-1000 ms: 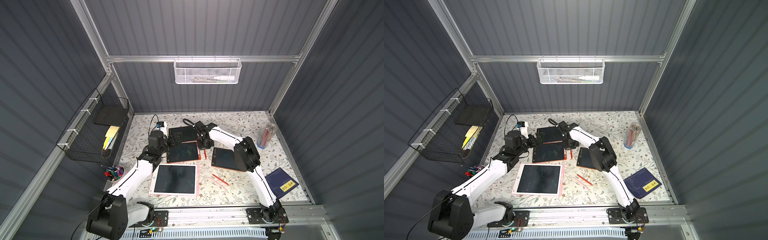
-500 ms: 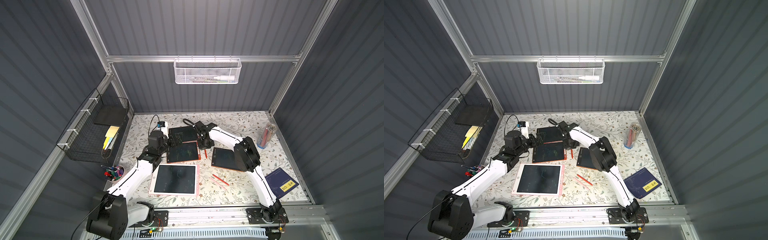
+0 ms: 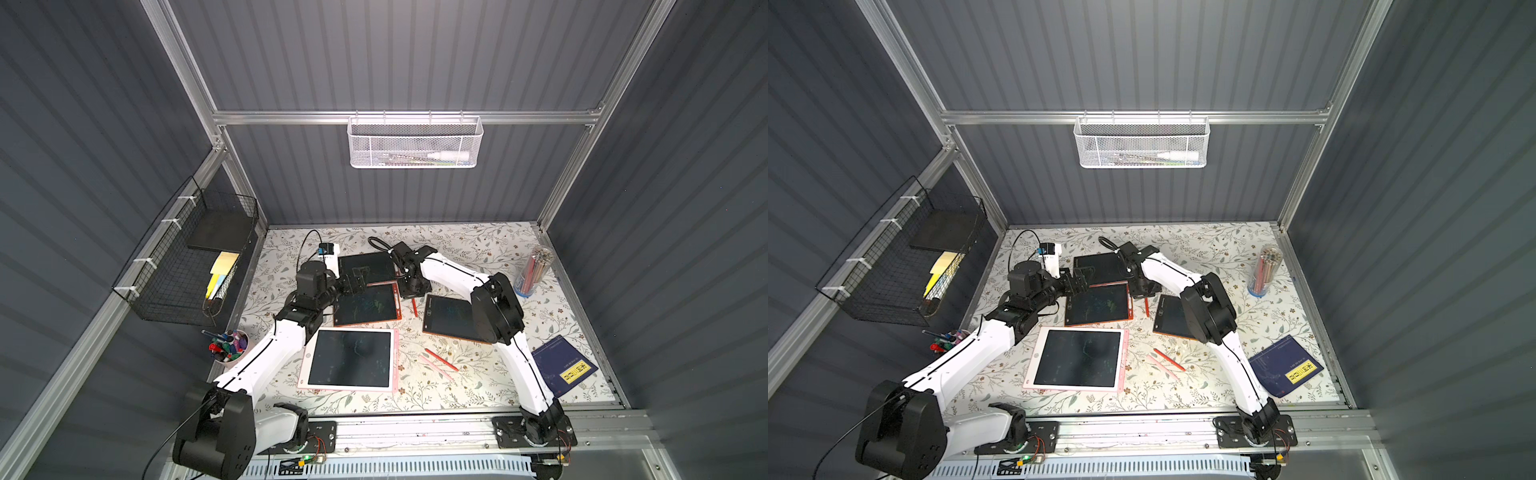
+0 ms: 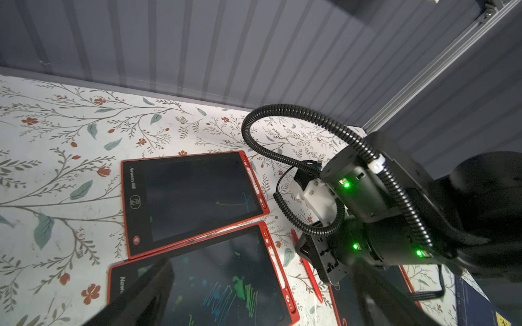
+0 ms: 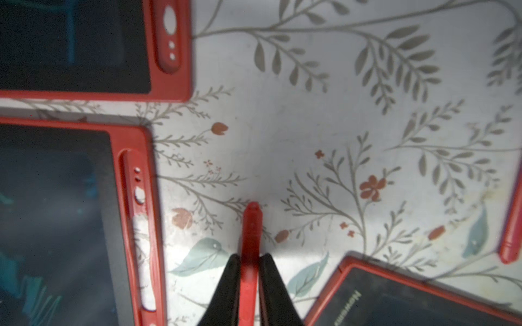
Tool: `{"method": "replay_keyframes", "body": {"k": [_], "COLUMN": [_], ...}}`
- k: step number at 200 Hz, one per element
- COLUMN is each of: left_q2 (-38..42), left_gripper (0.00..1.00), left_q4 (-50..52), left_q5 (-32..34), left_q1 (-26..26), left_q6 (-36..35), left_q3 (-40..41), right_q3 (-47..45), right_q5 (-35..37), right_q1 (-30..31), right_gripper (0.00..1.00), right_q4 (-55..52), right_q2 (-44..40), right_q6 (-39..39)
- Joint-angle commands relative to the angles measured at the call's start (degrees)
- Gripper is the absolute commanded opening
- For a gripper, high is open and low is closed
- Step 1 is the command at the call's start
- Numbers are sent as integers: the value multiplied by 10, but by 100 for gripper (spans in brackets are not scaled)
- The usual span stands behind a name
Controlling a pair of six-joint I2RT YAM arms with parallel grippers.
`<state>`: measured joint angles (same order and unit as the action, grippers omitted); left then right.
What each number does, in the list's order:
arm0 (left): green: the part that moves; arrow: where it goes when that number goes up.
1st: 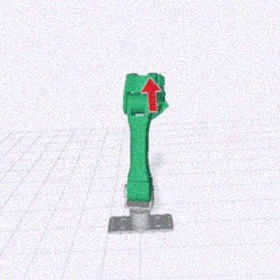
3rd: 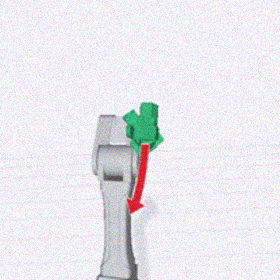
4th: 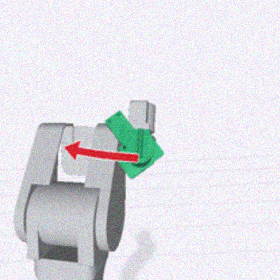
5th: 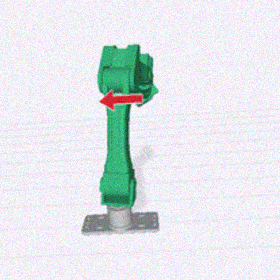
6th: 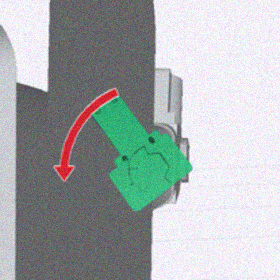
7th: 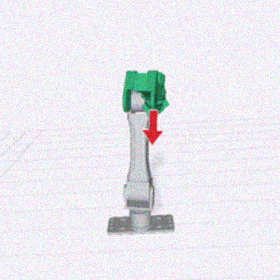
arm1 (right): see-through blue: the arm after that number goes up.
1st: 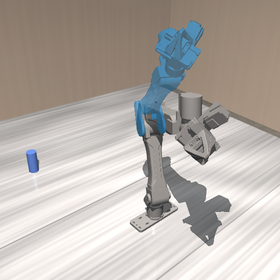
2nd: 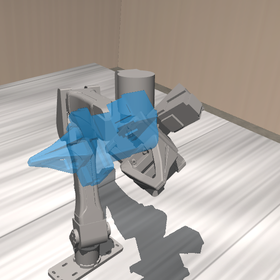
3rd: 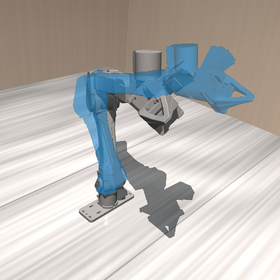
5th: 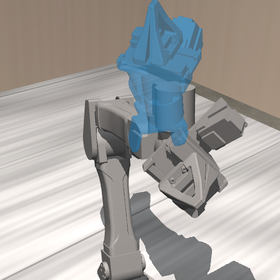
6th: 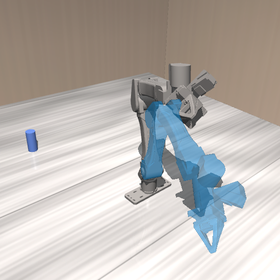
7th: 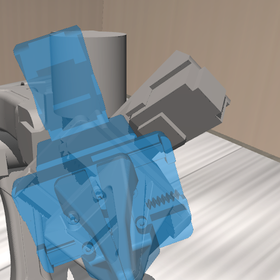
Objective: Place the stylus back onto the writing tablet
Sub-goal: Pick up the stylus from the center of the board.
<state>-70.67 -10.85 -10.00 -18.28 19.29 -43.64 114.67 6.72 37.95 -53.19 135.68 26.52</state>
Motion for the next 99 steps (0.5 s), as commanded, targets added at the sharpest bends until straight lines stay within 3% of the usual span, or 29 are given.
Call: {"method": "replay_keyframes", "body": {"k": [1,27,57,99], "left_q2": [-12,-18,-10,15], "left_gripper": [99,99,99,99], "left_q4": [-10,-12,-9,-12], "left_q5": [-30,-32,28,47], "left_q1": [4,4,4,4], "left_q6": [-27,-26,-11,0], "left_q3": [-9,-9,-10,-5], "right_q3": [-9,-12,-15,-11], "right_q5": [5,-5,-23,-52], "right_q1": [-8,-9,-9,-8], "right_gripper": [17,18,17,18], "right_q4": [7,12,22,33], "right_q2": [-25,-29,-33,-31], "right_q6": [0,4,11,17]}}
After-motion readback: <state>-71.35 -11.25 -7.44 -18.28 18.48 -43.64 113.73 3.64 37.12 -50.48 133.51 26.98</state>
